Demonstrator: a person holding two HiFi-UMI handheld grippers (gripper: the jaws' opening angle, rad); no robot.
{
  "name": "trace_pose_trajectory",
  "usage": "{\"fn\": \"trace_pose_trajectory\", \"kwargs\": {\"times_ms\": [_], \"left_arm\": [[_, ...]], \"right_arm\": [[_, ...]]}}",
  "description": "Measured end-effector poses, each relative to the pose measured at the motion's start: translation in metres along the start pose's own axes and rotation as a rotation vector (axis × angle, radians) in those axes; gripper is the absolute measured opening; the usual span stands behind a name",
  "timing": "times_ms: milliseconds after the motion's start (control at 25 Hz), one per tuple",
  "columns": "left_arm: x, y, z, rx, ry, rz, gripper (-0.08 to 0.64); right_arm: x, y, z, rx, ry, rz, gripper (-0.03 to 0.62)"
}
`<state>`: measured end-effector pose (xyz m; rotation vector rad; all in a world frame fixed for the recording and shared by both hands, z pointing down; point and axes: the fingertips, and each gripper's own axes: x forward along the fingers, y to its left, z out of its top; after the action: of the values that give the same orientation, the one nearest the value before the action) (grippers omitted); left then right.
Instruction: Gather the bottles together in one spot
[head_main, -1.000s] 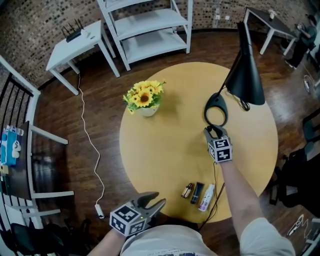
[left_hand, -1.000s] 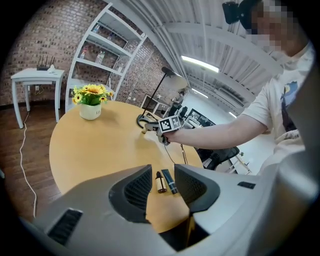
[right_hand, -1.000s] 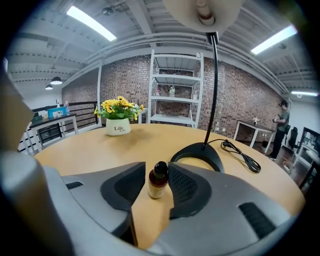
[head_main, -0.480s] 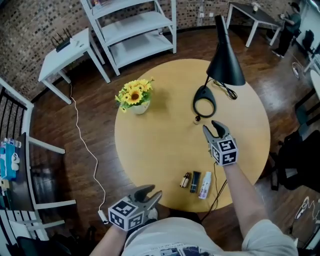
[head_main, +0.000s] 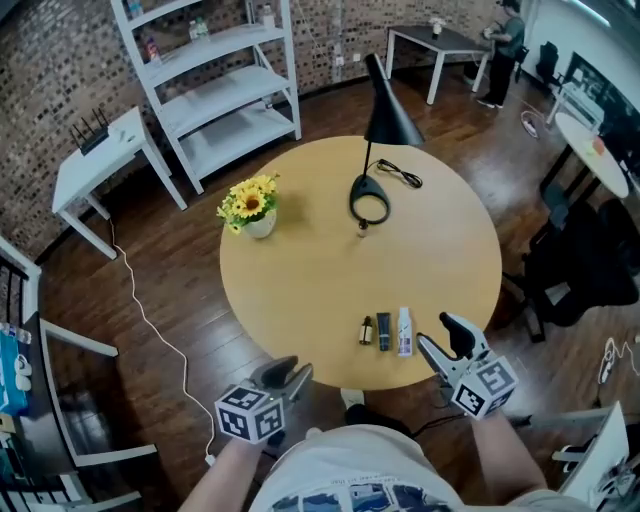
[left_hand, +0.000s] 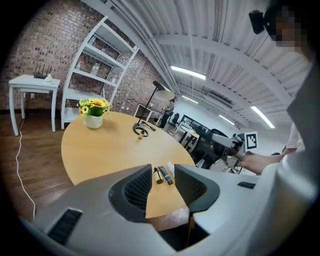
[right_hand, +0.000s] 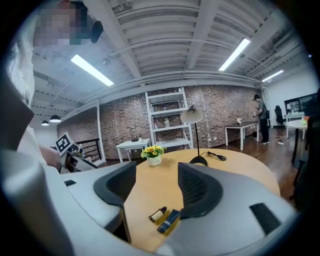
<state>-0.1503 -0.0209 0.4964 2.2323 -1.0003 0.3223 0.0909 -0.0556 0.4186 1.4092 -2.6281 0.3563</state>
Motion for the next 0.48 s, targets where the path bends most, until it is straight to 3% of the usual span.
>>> {"fn": "trace_pose_trajectory", "kwargs": {"times_ms": [240, 480], "left_arm": [[-0.053, -0.009, -0.035, 0.043, 0.027, -0.003, 0.140], [-0.083, -0.026, -0.070, 0.013, 0.052, -0.045, 0.138]], "right_arm": [[-0.081, 0.081, -0.038, -0.010, 0.064, -0.126, 0.287], [-0.124, 0.144, -0.080, 0.036, 0.153, -0.156, 0.287]]}}
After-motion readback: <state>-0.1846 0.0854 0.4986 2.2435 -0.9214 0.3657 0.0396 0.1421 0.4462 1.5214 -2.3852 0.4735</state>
